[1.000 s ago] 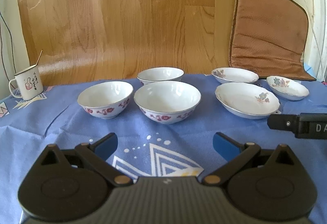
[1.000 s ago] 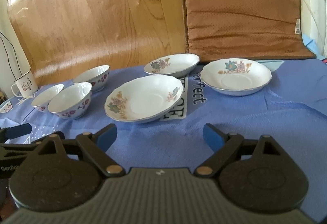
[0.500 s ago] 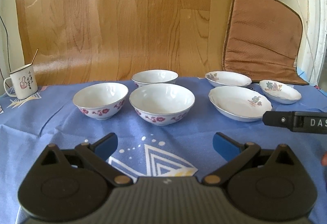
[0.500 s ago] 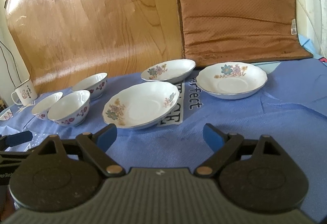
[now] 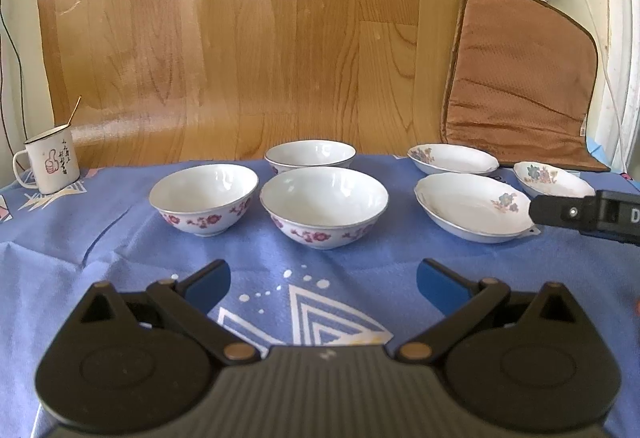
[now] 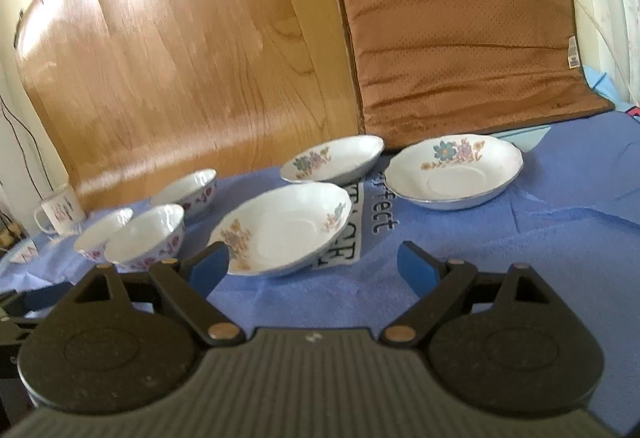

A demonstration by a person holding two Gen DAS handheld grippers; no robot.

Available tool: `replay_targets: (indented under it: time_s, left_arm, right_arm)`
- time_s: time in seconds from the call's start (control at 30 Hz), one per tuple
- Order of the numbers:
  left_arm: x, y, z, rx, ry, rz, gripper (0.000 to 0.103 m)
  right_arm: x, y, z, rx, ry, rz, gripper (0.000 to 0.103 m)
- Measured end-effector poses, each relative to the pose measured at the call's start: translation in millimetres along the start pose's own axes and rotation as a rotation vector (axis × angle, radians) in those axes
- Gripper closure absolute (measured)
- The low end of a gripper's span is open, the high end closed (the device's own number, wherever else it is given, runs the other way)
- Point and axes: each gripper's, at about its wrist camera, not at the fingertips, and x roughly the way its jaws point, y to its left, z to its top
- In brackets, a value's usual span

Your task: Organize plates and bowls

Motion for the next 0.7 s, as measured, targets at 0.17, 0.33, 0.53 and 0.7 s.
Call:
replay_targets:
  time_s: [0.17, 0.33, 0.53, 0.7]
  left_arm:
    - [-2.4, 1.0, -0.6, -0.001, -0.011, 0.001, 0.000]
    - [-2.7, 0.5, -0.7, 0.007, -0.015, -0.005, 0.000]
    - [-4.2, 1.9, -1.4, 0.002, -0.022, -0.015, 0.000]
    - [-3.4, 2.9, -0.3, -0.010, -0.029, -0.023, 0.000]
  right_arm:
    - [-2.4, -2.0, 0.8, 0.011, -0.012, 0.028, 0.010]
    - [-5.4, -2.5, 0.2, 0.020, -0.027, 0.009, 0.010]
    - [-4.0, -4.3, 0.3, 0.032, -0.023, -0.002, 0.010]
    - [-4.9, -5.7, 0.5, 0.040, -0.033, 0.000, 0.010]
